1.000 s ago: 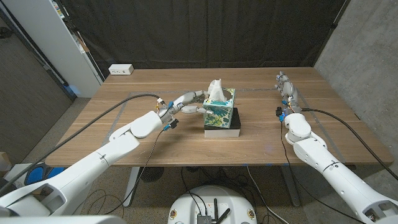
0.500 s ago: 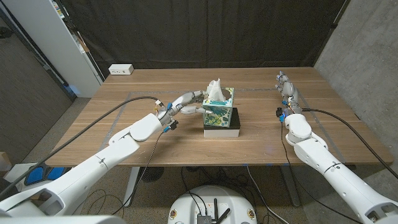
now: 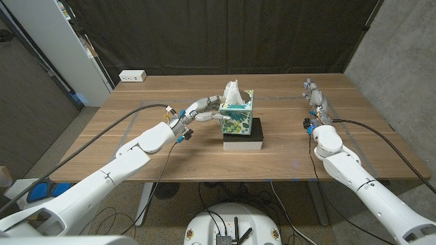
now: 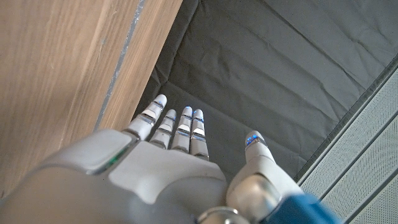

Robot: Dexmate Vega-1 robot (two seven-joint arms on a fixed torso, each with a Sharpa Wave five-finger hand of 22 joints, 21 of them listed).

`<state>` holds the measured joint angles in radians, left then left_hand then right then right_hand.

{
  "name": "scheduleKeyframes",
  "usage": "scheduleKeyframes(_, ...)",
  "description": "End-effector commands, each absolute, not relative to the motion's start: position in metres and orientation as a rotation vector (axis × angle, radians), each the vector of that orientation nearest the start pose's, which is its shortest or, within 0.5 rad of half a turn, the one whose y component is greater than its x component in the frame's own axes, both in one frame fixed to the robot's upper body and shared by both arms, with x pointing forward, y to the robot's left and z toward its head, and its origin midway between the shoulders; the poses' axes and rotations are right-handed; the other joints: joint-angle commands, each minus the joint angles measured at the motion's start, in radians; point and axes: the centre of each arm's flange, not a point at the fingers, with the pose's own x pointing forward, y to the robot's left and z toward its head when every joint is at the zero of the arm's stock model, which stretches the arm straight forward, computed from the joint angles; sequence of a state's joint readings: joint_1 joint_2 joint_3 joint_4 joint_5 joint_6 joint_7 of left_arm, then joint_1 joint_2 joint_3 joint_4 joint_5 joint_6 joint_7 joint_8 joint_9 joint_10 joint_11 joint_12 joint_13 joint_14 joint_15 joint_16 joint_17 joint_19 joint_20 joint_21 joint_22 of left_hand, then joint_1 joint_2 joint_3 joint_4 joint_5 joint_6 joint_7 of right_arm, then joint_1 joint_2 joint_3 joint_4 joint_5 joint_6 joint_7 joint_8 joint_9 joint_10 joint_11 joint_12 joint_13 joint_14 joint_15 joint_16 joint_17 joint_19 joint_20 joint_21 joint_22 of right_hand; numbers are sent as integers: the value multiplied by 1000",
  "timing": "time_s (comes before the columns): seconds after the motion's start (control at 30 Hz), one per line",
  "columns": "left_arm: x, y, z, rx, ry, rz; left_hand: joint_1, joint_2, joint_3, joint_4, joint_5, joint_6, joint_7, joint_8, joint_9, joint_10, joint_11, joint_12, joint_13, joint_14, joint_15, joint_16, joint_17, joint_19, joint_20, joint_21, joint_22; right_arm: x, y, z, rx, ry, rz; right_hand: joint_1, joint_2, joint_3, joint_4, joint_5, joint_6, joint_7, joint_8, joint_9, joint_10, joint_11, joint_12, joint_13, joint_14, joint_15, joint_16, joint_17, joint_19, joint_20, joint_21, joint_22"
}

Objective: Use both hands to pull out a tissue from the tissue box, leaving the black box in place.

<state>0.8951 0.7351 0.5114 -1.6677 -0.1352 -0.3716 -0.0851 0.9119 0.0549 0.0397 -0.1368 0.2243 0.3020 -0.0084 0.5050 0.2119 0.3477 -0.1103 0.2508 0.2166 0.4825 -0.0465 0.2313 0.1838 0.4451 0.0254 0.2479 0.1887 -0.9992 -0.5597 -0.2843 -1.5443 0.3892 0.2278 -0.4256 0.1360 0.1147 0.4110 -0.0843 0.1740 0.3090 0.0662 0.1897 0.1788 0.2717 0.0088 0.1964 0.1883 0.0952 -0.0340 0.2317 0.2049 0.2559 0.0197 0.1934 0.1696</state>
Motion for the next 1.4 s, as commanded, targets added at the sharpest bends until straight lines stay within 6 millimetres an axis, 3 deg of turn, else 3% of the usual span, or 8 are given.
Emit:
scheduleKeyframes(0.03, 551, 198, 10, 688, -831, -500, 2, 6, 8, -2, -7, 0, 3, 6, 2, 3, 9, -5, 6, 1, -110, -6, 5, -3, -4, 0, 4, 602, -328, -25, -77, -671, -201, 4, 7, 2, -8, 0, 7, 4, 5, 4, 8, 0, 0, 5, 10, 2, -5, 3, -3, -4, 1, 4)
scheduleKeyframes(0.67, 530, 202, 35, 740, -862, -473, -8, 22, 18, 2, -21, -3, 11, 8, 4, 5, 19, -10, 11, -9, -106, -14, 8, -5, -7, -2, 5, 599, -332, -28, -72, -678, -204, 4, 9, 1, -11, 0, 5, 4, 4, 4, 7, 2, 0, 5, 9, 1, -7, 3, -4, -5, 0, 4)
scheduleKeyframes(1.07, 523, 202, 35, 738, -867, -462, -13, 26, 23, 3, -28, -2, 14, 9, 3, 2, 22, -14, 14, -14, -106, -19, 8, -6, -8, -3, 5, 593, -335, -31, -64, -679, -204, 4, 10, 1, -14, 0, 6, 4, 4, 4, 7, 2, -1, 5, 9, 1, -7, 3, -4, -5, 1, 4)
scheduleKeyframes(1.2, 522, 205, 33, 732, -864, -449, -14, 27, 25, 2, -30, -3, 13, 9, 3, 6, 21, -14, 15, -14, -106, -20, 8, -6, -9, -4, 5, 592, -335, -33, -51, -676, -201, 9, 33, 11, -10, 3, 4, 9, 3, 4, 9, 10, 0, 5, 7, -3, -8, 4, -3, -14, 1, 4)
scheduleKeyframes(1.4, 521, 209, 32, 731, -861, -430, -15, 28, 27, 1, -32, -5, 15, 9, 3, 5, 18, -15, 17, -15, -106, -21, 8, -8, -11, -5, 6, 589, -336, -37, -42, -670, -197, 11, 38, 14, -10, 3, -2, 15, 0, 4, 1, 10, -3, 5, 6, -1, -8, 5, 0, -17, 2, 4)
